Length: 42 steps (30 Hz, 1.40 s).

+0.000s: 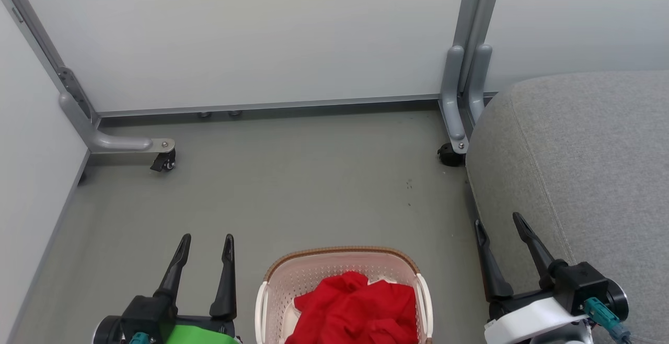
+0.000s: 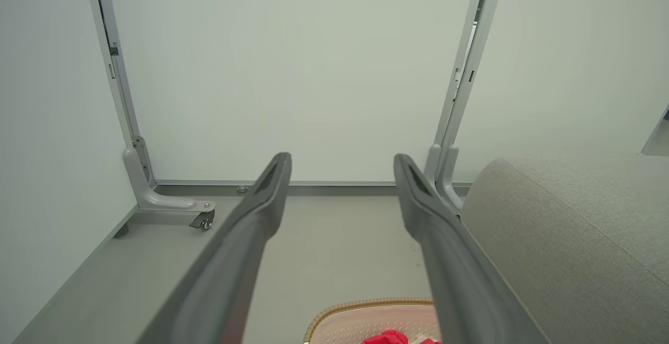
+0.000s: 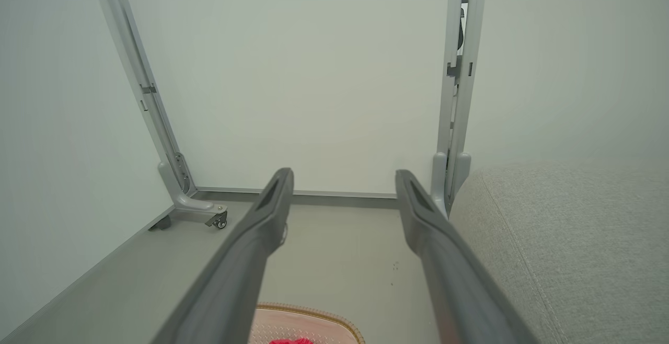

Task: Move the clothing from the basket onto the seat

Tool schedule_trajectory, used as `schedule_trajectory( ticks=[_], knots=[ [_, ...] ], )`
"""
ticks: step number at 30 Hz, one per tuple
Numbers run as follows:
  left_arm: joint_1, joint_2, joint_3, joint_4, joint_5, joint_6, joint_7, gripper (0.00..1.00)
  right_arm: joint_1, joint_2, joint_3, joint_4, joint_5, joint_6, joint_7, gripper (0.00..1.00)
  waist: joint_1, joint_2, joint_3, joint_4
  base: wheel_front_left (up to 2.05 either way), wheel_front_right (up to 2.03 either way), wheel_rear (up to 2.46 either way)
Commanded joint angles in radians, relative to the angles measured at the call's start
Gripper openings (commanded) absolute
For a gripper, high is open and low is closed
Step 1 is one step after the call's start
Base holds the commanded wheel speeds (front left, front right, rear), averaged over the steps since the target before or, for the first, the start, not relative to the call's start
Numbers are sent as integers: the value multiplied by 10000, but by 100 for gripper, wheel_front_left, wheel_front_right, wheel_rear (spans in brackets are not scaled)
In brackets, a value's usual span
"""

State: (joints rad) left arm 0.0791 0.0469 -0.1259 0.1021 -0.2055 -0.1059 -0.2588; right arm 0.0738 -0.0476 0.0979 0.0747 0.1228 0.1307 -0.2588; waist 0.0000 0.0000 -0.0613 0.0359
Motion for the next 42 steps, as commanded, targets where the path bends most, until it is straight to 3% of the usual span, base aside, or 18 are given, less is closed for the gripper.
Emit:
schedule_trajectory(
  ticks=[1,42],
  knots=[
    [193,63,6,17,115,4,-76,100,106,-49,15,21,-136,1,-73,100,0,0,-19,11,0,0,0],
    [157,62,-196,610,146,-217,-61,100,82,-49,-329,416,34,1,-72,100,0,0,184,-142,0,0,0]
  ],
)
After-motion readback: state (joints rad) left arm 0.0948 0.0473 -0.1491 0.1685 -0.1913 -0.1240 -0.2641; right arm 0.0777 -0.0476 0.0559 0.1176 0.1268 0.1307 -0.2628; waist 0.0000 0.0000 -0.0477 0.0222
